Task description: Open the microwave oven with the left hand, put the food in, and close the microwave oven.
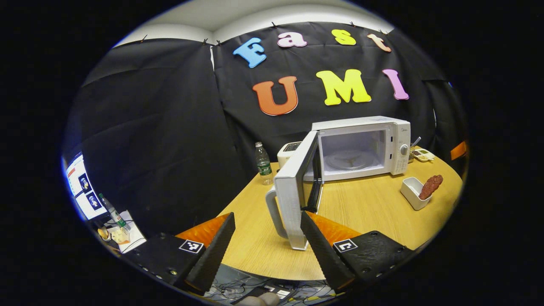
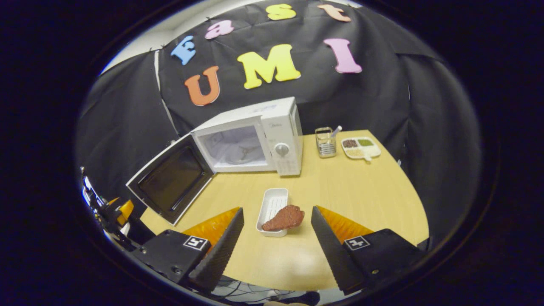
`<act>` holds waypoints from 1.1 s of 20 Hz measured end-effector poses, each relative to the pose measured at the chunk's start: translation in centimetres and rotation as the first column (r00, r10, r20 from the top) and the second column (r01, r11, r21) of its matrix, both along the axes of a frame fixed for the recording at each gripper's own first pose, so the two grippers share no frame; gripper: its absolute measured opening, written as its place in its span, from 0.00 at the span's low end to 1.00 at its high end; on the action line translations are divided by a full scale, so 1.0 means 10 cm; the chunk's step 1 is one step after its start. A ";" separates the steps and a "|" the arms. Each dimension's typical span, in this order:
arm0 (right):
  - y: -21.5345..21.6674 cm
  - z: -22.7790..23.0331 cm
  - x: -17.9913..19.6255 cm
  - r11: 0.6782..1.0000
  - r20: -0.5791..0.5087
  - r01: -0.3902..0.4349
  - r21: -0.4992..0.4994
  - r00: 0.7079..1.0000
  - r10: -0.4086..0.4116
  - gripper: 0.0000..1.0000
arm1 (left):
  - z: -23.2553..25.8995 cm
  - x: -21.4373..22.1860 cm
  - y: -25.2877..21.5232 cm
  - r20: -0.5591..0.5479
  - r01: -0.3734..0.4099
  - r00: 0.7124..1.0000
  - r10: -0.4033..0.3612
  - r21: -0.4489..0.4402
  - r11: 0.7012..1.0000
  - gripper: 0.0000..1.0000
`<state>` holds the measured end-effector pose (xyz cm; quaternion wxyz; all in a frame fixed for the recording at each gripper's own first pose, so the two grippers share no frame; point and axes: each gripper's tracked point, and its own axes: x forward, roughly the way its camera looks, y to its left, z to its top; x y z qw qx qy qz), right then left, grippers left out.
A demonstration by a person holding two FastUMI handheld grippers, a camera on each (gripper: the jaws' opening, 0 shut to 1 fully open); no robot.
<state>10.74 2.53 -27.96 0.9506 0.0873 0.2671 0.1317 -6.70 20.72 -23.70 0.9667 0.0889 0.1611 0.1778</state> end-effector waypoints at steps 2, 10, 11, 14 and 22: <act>-0.07 -0.25 0.24 0.998 -0.081 -0.007 0.065 0.997 0.013 0.85 | 0.09 0.02 -0.15 0.007 0.003 1.000 -0.003 -0.002 1.000 0.95; 0.10 -0.73 0.72 0.960 -0.327 -0.092 0.264 0.928 0.179 0.60 | 0.29 0.38 -0.57 0.003 -0.059 0.998 0.059 -0.013 0.998 0.95; 0.11 -0.78 0.74 0.956 -0.350 -0.105 0.274 0.915 0.201 0.35 | 0.31 0.42 -0.61 0.000 -0.068 0.998 0.068 -0.010 0.998 0.95; 0.21 -0.82 0.70 0.931 -0.413 -0.143 0.335 0.866 0.281 0.19 | 0.32 0.53 -0.66 -0.014 -0.107 0.994 0.107 0.005 0.994 0.95; 0.21 -0.62 0.76 0.902 -0.417 -0.219 0.373 0.828 0.373 0.14 | 0.51 0.52 -0.84 -0.003 -0.190 0.982 0.191 0.042 0.981 0.95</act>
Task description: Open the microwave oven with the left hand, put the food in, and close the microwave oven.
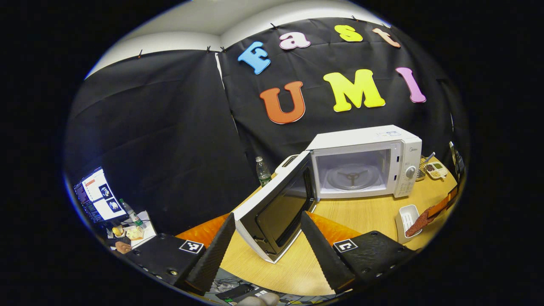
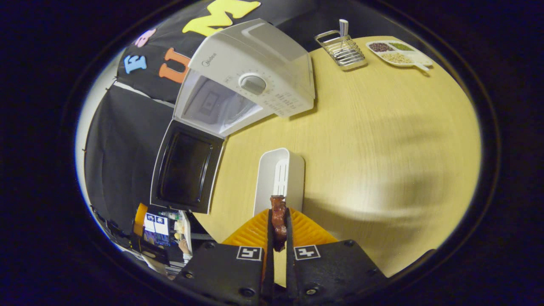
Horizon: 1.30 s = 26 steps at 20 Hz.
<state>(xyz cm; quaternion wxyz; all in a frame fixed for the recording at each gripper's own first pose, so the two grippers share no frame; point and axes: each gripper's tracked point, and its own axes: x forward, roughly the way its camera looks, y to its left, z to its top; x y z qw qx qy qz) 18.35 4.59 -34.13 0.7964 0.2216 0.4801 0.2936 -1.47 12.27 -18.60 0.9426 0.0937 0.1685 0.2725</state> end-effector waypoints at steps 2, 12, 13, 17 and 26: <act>0.03 0.24 0.00 1.000 0.052 -0.022 0.011 0.998 0.022 0.14 | 0.07 -0.02 -0.08 0.013 0.006 1.000 -0.006 0.010 1.000 0.95; 0.72 1.44 0.17 0.988 0.292 0.069 0.137 0.950 -0.107 0.14 | 0.26 0.05 -0.31 0.078 0.169 0.983 -0.165 -0.045 0.985 0.95; 0.81 1.50 0.21 0.981 0.306 0.109 0.158 0.940 -0.153 0.14 | 0.30 0.05 -0.31 0.082 0.202 0.977 -0.199 -0.035 0.979 0.95; 1.19 1.58 0.41 0.931 0.367 0.280 0.235 0.861 -0.352 0.14 | 0.35 -0.08 -0.25 0.099 0.348 0.934 -0.343 -0.030 0.937 0.95; 2.04 1.23 1.21 0.679 0.247 0.571 0.461 0.652 -0.717 0.13 | 0.11 -0.30 0.40 0.070 0.447 0.893 -0.444 -0.036 0.894 0.95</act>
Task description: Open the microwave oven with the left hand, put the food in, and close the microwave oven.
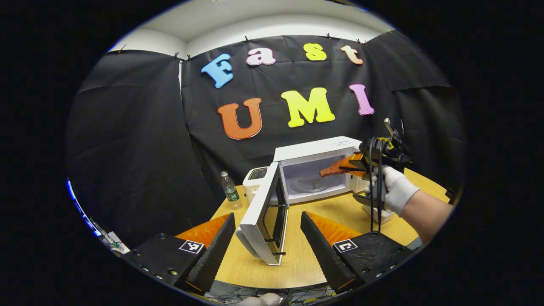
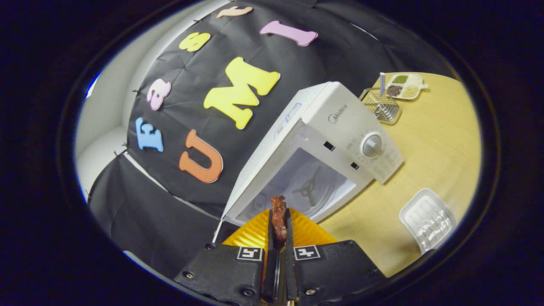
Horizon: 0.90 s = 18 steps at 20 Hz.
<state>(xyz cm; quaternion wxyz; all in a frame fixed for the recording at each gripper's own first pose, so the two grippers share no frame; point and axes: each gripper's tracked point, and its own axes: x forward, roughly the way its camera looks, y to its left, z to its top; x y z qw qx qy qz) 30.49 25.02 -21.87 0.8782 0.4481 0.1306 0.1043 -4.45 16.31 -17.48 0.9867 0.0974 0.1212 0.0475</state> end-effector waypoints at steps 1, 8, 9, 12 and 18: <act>0.03 -0.08 0.13 0.999 -0.006 0.042 0.014 0.999 -0.042 0.13 | -0.02 0.00 0.09 -0.002 -0.003 1.000 0.003 -0.002 1.000 0.95; 0.42 -0.60 0.93 0.985 -0.075 0.163 0.061 0.984 -0.159 0.14 | -0.11 0.17 0.46 0.012 -0.015 1.000 0.016 -0.012 1.000 0.95; 0.50 -0.66 1.02 0.985 -0.079 0.162 0.062 0.984 -0.157 0.14 | -0.11 0.18 0.50 0.012 -0.019 1.000 0.019 -0.014 1.000 0.95; 0.62 -0.78 1.25 0.983 -0.081 0.182 0.041 0.981 -0.178 0.14 | -0.10 0.27 0.64 0.030 -0.039 0.999 0.040 -0.008 0.999 0.95; 0.61 -0.88 1.40 0.965 -0.007 0.209 -0.162 0.977 -0.213 0.10 | -0.20 0.26 0.98 0.026 -0.115 0.993 0.115 0.008 0.993 0.95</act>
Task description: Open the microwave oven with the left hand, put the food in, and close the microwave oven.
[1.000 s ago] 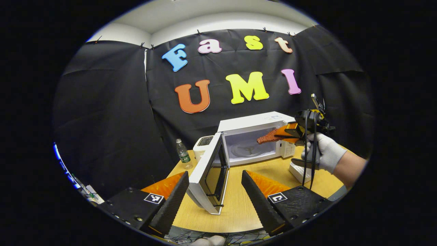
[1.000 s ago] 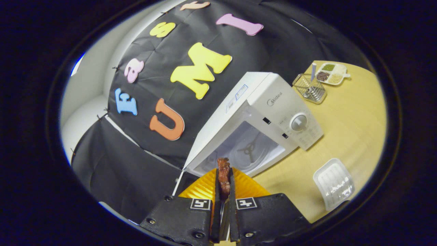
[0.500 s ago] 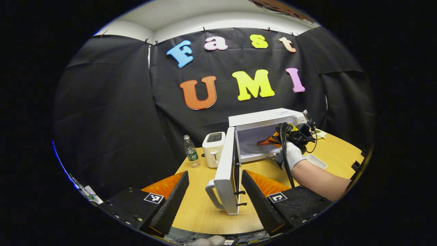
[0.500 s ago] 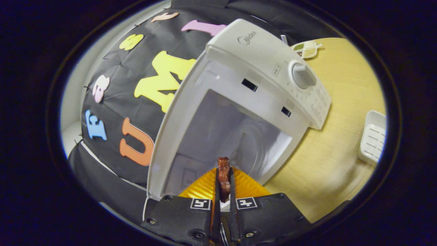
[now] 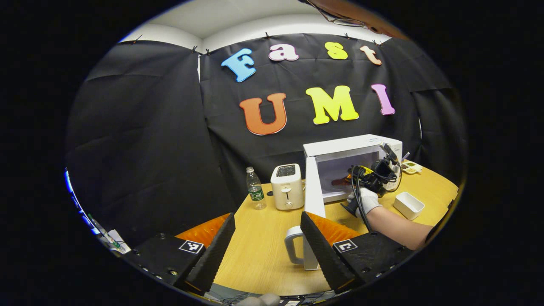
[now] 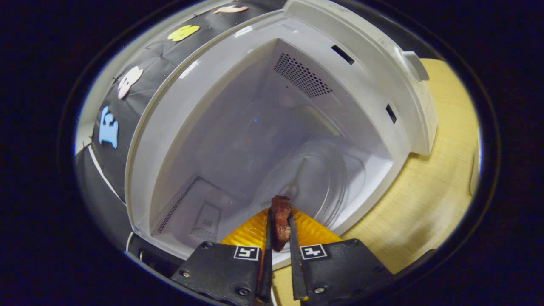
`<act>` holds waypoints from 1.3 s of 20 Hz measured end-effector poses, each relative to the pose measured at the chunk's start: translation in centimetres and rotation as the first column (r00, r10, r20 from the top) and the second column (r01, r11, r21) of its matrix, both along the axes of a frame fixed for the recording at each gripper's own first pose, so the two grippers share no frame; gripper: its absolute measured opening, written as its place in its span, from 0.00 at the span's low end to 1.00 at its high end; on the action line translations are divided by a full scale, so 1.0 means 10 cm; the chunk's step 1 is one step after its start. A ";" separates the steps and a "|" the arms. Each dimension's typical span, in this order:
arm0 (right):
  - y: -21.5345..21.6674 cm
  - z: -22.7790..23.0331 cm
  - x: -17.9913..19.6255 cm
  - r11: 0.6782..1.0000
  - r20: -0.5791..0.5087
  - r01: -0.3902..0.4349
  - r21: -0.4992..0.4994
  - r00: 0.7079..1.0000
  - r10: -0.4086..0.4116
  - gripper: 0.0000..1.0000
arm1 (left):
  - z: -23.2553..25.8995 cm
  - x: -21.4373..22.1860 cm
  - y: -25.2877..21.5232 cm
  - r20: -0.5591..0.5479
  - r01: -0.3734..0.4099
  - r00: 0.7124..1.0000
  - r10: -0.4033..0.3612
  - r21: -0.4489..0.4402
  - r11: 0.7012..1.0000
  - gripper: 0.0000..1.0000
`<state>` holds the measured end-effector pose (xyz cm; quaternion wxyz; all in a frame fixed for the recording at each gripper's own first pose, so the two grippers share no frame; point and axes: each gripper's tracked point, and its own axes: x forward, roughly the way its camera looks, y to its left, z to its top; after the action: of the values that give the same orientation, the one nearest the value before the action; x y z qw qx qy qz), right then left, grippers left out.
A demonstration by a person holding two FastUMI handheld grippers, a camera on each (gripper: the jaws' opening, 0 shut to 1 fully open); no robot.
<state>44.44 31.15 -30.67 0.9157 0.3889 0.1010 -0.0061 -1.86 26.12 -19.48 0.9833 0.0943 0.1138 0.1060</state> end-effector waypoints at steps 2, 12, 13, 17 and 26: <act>-0.05 -0.05 -0.03 0.991 -0.020 0.009 -0.132 1.000 -0.011 0.30 | -0.04 0.02 0.06 -0.011 -0.013 1.000 0.013 0.013 1.000 0.95; 0.08 0.11 -0.04 0.903 0.036 -0.015 -0.430 0.999 0.034 0.94 | -0.11 0.05 0.10 -0.009 -0.028 1.000 0.028 0.014 1.000 0.95; 0.10 0.11 -0.03 0.898 0.033 -0.027 -0.439 0.998 0.046 1.00 | -0.12 0.05 0.09 -0.008 -0.023 1.000 0.023 0.015 1.000 0.95; 0.10 0.13 -0.04 0.872 0.035 -0.026 -0.489 0.998 0.049 0.89 | -0.08 0.06 0.11 -0.001 -0.029 1.000 0.029 0.026 0.999 0.95; -0.01 0.31 -0.20 0.829 0.060 -0.021 -0.559 0.996 0.066 1.00 | -0.04 0.06 0.12 0.017 -0.037 0.999 0.037 0.019 0.999 0.95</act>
<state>42.43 31.04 -27.60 0.9924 0.1026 0.0686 0.0005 -1.23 27.33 -19.89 0.9812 0.1006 0.1062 0.1260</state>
